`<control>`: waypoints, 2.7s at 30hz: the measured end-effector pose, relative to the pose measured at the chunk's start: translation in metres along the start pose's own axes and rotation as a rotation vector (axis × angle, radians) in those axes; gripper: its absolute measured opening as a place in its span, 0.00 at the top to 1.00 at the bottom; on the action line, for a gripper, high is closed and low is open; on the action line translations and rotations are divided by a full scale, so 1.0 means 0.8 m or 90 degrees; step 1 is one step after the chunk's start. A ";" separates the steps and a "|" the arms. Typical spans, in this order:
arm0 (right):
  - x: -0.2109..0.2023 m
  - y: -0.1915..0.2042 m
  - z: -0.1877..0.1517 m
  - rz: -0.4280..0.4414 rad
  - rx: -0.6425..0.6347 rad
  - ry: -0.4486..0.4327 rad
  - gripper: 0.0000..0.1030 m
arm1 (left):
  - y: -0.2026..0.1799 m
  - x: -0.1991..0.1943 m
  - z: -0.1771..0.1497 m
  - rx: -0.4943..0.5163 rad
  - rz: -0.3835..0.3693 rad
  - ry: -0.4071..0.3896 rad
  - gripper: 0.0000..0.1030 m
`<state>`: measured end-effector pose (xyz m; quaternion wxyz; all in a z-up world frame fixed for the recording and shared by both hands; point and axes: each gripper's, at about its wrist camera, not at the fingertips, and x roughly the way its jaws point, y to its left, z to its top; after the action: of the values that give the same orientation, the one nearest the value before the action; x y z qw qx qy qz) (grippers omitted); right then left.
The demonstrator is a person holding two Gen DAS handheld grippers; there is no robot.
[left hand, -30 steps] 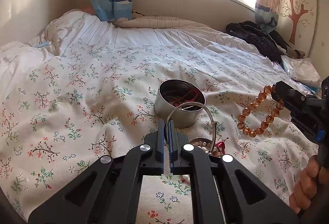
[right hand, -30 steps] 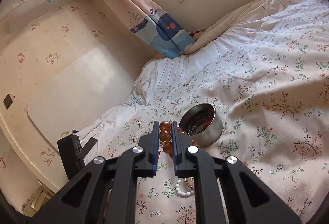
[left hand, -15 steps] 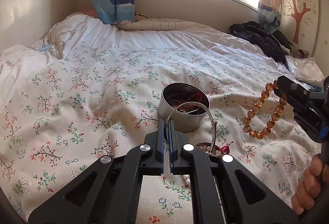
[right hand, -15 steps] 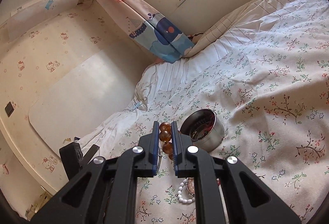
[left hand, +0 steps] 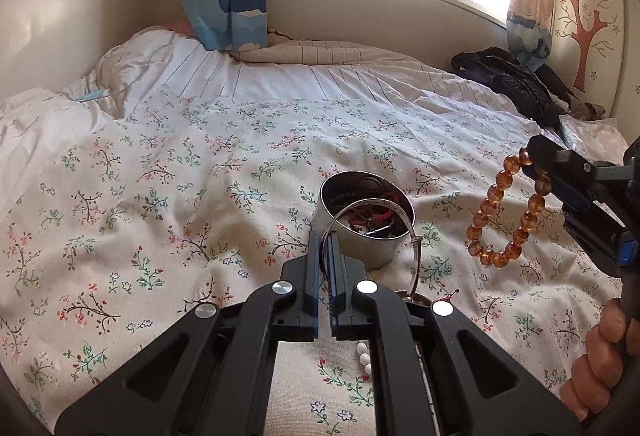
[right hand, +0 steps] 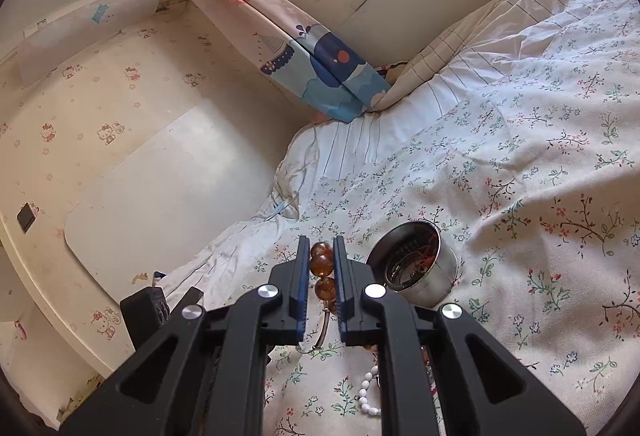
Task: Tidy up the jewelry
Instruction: 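Carry the amber bead bracelet toward the silver tin with the right tool, then lower the amber beads onto the tin rim with the right tool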
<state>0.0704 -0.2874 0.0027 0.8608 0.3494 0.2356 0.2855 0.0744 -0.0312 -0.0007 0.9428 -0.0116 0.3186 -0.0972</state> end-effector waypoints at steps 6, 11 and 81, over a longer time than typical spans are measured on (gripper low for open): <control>0.005 -0.004 0.005 0.007 0.008 -0.004 0.88 | 0.001 0.006 0.006 -0.008 0.003 -0.006 0.97; 0.008 -0.004 0.006 0.013 0.010 -0.004 0.88 | 0.001 0.008 0.010 -0.013 -0.002 -0.011 0.97; 0.057 -0.104 0.018 -0.130 0.114 0.104 0.88 | 0.000 0.068 0.044 -0.054 -0.014 -0.001 0.96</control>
<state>0.1394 -0.3135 -0.0589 0.8288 0.3746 0.3634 0.2019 0.1379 -0.0432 -0.0056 0.9405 -0.0553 0.3217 -0.0940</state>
